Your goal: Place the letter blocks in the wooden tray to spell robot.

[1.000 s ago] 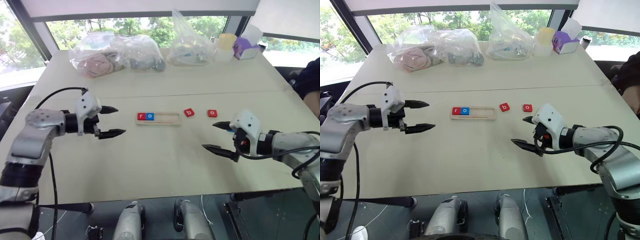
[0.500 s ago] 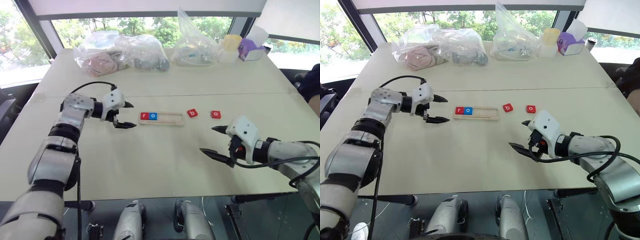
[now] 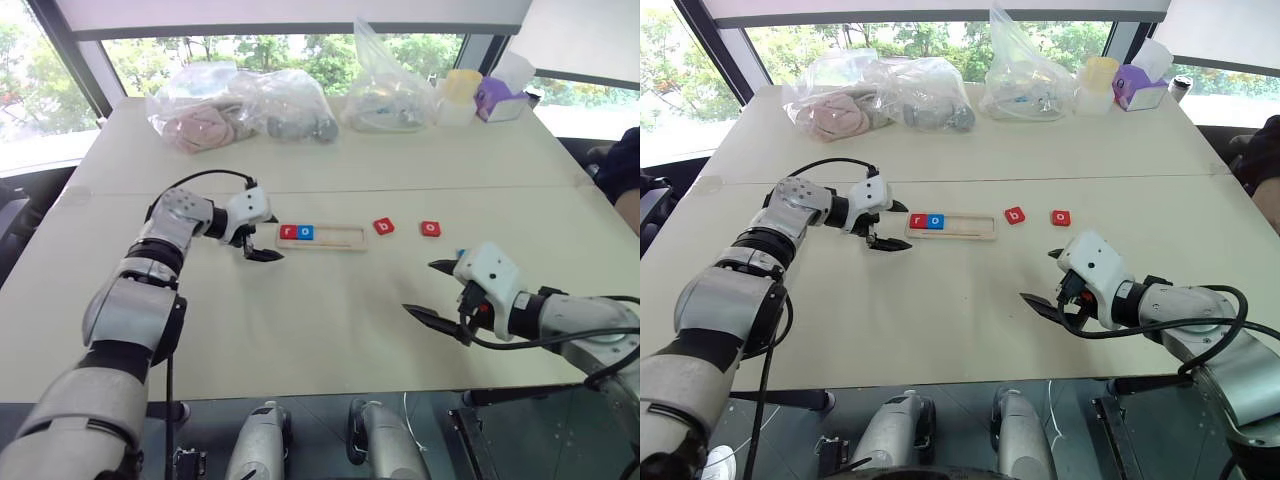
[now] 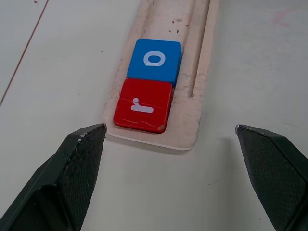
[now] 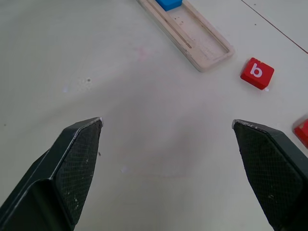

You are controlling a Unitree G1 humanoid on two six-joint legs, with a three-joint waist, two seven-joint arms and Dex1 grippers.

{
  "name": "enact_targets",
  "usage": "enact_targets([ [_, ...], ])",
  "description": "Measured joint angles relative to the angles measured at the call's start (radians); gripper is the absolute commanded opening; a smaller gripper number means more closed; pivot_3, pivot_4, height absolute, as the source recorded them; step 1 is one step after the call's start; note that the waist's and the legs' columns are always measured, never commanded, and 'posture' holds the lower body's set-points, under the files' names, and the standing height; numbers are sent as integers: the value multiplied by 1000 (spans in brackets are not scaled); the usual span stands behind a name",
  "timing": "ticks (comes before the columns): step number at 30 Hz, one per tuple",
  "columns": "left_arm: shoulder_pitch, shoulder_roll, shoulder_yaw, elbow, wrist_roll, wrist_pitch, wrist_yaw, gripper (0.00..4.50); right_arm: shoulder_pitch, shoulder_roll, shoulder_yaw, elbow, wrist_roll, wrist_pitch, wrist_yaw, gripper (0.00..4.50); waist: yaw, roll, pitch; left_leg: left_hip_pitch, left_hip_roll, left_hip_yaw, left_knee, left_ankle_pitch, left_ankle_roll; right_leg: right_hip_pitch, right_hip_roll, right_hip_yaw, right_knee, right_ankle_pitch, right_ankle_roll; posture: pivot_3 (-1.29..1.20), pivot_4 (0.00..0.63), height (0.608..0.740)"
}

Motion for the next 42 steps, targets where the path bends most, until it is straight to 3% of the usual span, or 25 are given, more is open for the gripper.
enact_targets([
  [42, -1, -75, 30, 8, 64, 76, 136, 4500, 104, -2, -84, -145, 40, 119, -69, 4441, 3, -4, -4, 7, 0, -2, 1, 0, 0, 9, -1, 0, 0, -2, 3, 0, 150, 740],
])
